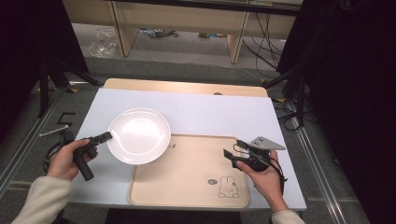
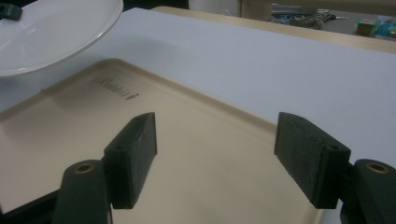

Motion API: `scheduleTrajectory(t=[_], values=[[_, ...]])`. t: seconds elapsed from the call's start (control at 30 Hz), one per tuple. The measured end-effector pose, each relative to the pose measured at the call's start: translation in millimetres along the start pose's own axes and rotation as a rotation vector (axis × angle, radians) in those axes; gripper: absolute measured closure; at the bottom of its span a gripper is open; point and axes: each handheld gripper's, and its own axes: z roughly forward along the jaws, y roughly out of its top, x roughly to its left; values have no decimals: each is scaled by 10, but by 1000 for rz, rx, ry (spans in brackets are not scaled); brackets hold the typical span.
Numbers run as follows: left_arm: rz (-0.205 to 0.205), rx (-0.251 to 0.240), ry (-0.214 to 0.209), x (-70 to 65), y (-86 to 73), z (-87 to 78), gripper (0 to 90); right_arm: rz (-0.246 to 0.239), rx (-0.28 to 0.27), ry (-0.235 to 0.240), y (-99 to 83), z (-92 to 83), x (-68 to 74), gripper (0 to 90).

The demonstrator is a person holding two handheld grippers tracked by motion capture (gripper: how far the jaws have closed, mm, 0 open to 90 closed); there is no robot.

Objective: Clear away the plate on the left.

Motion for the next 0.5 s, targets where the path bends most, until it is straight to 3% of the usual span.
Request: scheduleTrajectory(t=[0.13, 0.2, 0.37, 0.4, 0.47, 0.5], values=[[5, 9, -1, -9, -14, 20, 865, -2, -2, 0, 1, 1, -1, 307], [5, 13, -2, -13, -25, 30, 864, 25, 4, 3, -2, -2, 18, 308], [6, 23, -2, -29, -41, 62, 864, -1, -2, 0, 1, -1, 0, 308], [5, 18, -14, -26, -46, 70, 865, 33, 9, 2, -2, -6, 23, 308], [6, 24, -4, -34, -49, 79, 864, 32, 8, 2, -2, -5, 23, 308], [6, 26, -2, -37, -53, 86, 865, -3, -2, 0, 1, 0, -1, 307]])
